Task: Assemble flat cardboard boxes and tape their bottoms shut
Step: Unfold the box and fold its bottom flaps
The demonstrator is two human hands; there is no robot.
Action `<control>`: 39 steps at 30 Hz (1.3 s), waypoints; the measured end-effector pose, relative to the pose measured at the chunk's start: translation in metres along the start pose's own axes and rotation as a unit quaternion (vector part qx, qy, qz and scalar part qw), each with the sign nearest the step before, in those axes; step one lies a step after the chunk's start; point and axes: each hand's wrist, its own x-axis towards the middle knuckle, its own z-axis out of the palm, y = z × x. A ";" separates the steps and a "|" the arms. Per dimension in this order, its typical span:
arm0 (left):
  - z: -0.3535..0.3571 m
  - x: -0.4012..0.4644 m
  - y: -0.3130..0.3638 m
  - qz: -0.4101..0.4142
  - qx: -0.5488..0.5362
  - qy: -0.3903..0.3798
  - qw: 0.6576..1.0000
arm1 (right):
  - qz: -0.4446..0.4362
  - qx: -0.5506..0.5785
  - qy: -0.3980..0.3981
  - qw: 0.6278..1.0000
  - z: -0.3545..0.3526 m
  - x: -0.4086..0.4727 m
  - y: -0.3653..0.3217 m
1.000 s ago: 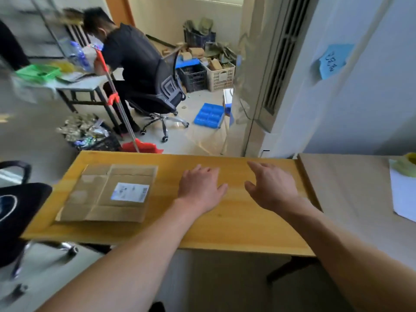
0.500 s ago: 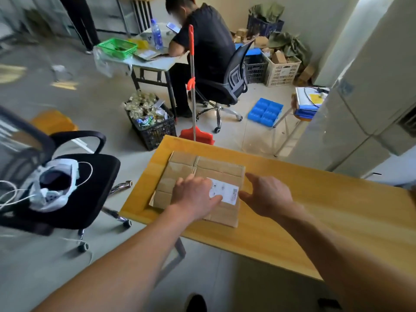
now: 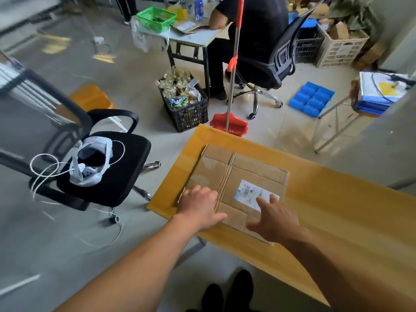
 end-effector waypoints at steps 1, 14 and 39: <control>0.001 0.003 -0.001 -0.003 -0.001 0.000 1.000 | -0.003 0.000 -0.004 1.000 0.004 0.003 0.000; 0.057 0.040 -0.051 -0.054 -0.023 -0.161 0.985 | 0.034 0.036 -0.007 0.999 0.046 0.000 -0.009; -0.182 0.132 -0.045 -0.010 -0.481 0.143 0.865 | 0.090 0.408 0.281 0.864 -0.180 -0.026 -0.037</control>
